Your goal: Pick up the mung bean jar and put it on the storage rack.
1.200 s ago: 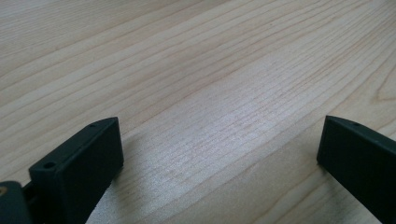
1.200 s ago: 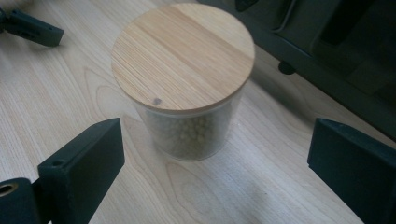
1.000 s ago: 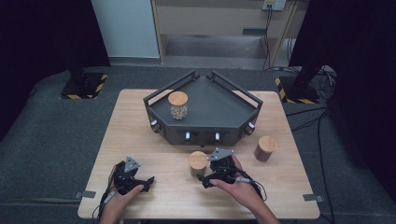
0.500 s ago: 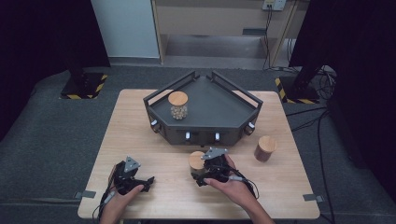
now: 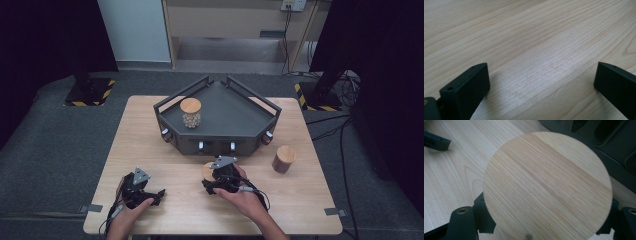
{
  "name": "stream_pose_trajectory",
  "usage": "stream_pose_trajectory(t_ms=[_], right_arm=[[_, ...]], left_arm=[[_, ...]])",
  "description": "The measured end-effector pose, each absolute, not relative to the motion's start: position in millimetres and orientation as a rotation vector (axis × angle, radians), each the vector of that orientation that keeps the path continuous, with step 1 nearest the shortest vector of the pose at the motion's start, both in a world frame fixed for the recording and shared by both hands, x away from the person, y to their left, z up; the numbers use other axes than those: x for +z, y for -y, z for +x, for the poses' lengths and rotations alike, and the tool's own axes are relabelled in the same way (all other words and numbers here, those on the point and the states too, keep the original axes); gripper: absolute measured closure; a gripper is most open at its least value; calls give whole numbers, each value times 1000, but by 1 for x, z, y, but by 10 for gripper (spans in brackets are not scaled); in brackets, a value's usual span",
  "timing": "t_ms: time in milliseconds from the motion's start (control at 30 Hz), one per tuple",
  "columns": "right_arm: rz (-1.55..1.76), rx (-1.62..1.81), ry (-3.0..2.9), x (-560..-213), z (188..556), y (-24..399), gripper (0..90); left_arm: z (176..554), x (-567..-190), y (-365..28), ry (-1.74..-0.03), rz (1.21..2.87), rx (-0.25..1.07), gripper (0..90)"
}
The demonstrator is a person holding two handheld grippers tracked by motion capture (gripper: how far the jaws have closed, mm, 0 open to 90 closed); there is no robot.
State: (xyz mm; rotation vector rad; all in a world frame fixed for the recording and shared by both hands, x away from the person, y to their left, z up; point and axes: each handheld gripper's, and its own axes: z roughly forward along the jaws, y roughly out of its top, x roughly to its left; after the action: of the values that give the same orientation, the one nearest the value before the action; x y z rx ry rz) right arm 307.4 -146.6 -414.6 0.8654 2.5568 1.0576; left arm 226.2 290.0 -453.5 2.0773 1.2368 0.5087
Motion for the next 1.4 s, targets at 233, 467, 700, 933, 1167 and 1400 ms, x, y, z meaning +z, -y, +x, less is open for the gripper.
stream_pose_trajectory(t_ms=[233, 467, 700, 933, 1167, 1400], right_arm=[[857, 1087, -2540, -409, 305, 151, 255], [841, 1091, -2530, -390, 301, 157, 255], [839, 1079, -2540, -375, 298, 162, 255], [859, 1088, -2537, -364, 299, 170, 255], [849, 1077, -2536, -353, 299, 177, 255], [837, 1073, -2536, -346, 299, 184, 255]], left_arm=[[226, -454, -290, -1237, 2077, 509, 0], [226, -454, -290, -1237, 2077, 509, 0], [226, -454, -290, -1237, 2077, 509, 0], [226, -454, -290, -1237, 2077, 509, 0], [226, -454, -290, -1237, 2077, 509, 0], [226, -454, -290, -1237, 2077, 509, 0]])
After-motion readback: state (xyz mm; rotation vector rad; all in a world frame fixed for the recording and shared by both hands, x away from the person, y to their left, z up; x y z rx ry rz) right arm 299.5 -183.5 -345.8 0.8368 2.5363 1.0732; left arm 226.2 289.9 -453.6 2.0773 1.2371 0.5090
